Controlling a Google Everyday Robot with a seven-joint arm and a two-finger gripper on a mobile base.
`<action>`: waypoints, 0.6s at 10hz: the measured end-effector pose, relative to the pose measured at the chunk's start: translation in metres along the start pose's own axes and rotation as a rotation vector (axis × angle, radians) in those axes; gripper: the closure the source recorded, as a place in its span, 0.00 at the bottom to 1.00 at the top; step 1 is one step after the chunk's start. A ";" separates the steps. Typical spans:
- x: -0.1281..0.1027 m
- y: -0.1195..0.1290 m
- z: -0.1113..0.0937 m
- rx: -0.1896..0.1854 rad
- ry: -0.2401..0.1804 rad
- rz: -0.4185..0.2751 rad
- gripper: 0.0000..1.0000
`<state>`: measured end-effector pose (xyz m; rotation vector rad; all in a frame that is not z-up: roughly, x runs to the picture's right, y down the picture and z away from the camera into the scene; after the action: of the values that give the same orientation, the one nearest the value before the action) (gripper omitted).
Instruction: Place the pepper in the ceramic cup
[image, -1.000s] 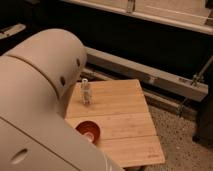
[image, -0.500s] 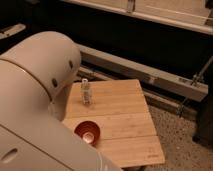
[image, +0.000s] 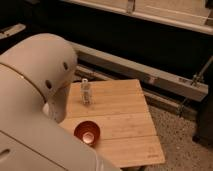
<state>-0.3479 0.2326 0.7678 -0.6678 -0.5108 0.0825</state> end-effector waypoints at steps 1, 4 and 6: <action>0.002 0.001 0.002 -0.006 0.005 -0.001 0.46; 0.006 0.003 0.006 -0.017 0.016 -0.001 0.46; 0.008 0.002 0.007 -0.020 0.023 -0.002 0.46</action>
<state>-0.3441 0.2400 0.7746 -0.6871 -0.4908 0.0675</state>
